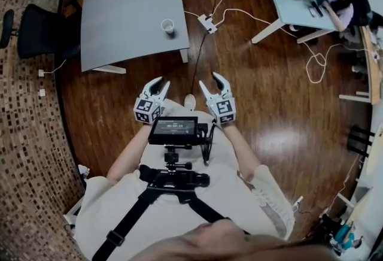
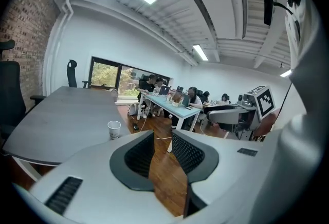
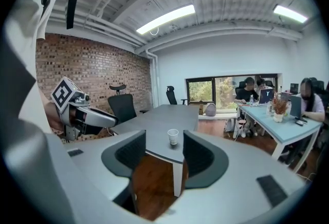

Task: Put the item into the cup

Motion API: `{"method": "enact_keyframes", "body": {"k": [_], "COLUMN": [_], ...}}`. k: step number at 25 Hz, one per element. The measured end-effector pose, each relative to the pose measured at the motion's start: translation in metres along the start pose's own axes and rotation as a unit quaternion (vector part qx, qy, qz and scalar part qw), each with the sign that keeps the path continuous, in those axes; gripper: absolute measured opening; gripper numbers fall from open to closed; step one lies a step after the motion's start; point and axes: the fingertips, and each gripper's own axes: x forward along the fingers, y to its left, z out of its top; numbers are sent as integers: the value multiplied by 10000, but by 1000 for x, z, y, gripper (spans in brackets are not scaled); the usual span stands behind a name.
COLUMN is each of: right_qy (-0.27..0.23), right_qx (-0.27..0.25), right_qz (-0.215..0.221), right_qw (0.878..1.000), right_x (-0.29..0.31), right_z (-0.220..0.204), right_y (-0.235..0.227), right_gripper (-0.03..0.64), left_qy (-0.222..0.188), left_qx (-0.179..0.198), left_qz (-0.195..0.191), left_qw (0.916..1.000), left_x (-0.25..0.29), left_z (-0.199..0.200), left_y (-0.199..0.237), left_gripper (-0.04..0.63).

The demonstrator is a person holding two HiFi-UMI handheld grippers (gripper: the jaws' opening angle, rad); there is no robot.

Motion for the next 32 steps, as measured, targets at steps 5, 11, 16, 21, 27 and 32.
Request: {"method": "enact_keyframes", "body": {"k": [5,11,16,21,27,32], "right_qy": [-14,-129,-322,-287,-292,-250], "right_qx": [-71,-101,-135,-118,-111,-106], "right_qz": [115,118,-16,-49,-61,-64], "right_qw": [9999,9998,9994,9995,9995,9996], "right_x": [-1,-4,-12,-15,-17,-20], "right_z": [-8,2,15,1,-2,2], "right_y": [9,18,18,14,17,17], "right_gripper": [241,239,239,239,239,239], "left_qy": [-67,-13,-44,-33,24,-5], "left_qx": [34,61,-19,83,103,64], "left_qz": [-46,-51,-25,-108,-142,-141], "left_qw": [10000,10000,10000,9999,9998,9999], "left_x": [-1,-7,-13,-9,-9,-11], "left_z": [9,4,3,6,-1,3], "left_y": [-2,-5,-3,-10,-12,-14], "left_gripper": [107,107,107,107,107,107]}}
